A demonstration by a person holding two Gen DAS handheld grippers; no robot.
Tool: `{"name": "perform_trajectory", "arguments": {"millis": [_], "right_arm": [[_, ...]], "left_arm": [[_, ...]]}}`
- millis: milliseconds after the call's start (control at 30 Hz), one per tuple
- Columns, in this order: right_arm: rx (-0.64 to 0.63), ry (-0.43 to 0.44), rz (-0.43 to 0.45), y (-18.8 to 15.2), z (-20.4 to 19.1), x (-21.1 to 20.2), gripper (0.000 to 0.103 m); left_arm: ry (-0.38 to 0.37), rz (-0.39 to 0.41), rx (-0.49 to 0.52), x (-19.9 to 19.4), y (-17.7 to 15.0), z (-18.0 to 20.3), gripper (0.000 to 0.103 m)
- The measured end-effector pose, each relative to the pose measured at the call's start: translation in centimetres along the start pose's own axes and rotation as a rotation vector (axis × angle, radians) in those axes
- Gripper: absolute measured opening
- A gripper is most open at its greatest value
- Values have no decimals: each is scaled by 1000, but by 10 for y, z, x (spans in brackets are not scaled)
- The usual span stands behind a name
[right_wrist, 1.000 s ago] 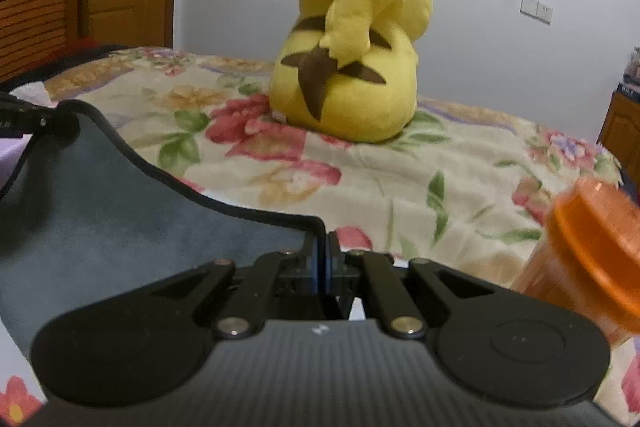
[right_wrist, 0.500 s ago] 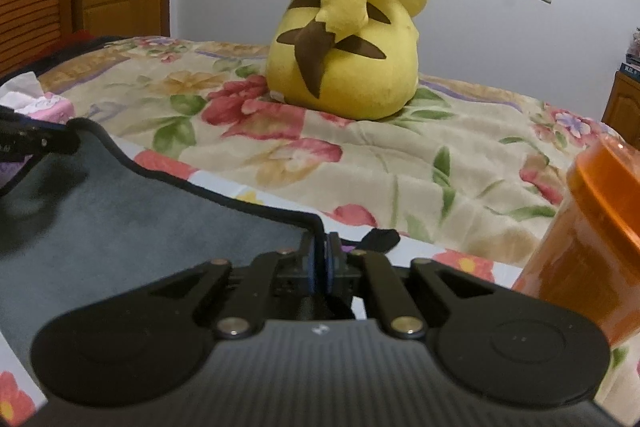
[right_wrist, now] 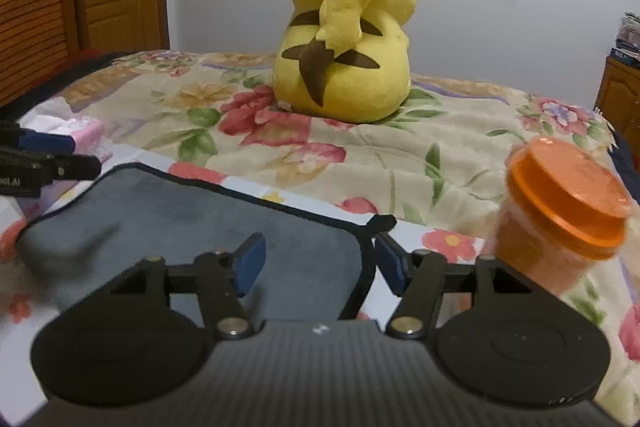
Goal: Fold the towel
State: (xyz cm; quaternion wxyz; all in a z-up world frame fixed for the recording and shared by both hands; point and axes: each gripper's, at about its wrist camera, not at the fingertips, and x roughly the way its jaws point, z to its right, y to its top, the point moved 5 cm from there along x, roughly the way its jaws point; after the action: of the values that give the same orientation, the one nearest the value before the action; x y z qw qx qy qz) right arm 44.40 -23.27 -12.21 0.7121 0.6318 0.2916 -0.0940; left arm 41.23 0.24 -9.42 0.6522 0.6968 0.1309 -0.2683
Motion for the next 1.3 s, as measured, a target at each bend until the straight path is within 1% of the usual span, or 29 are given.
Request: {"name": "perform_trajectory", "arguments": {"millis": [33,100,133,167,267,333,400,600,767,900,1133,1300], "right_arm": [[6,-9,0,0,0,-4,78],[24,-37,-1,-1,0,-12,88],[31,-40,-3,-3,0,-15,90],[39,-41,-7,-5,-1,-19,90],[63,-51,-39,-11,-3,-28,96],[79,-53,-40,-15,-4,-38,100],[76,-67,-43,-18,-5,-47,103],[77,-96,-34,-20,-3,-68,103],[90,-121,-12,-16,0,-82,103],[99,-126,1,-13,1,-96,103],[78,-136,39,2,0,-134,103],[70,-138,77,17,-4,-163,103]], "left_arm": [[-3,-3,-1,-4,-1,1,80],[-2,3,4,-15,-3,5,85],[-3,5,4,-21,-4,6,86],[-5,3,2,-25,-5,7,88],[-4,-8,3,-41,-10,10,96],[0,-11,17,-52,-12,13,102],[1,-14,26,-62,-14,15,103],[4,-31,63,-83,-16,23,103],[13,-30,74,-98,-13,30,103],[9,-35,59,-113,-8,34,103],[6,6,62,-156,8,45,103],[30,32,68,-186,17,51,103]]}}
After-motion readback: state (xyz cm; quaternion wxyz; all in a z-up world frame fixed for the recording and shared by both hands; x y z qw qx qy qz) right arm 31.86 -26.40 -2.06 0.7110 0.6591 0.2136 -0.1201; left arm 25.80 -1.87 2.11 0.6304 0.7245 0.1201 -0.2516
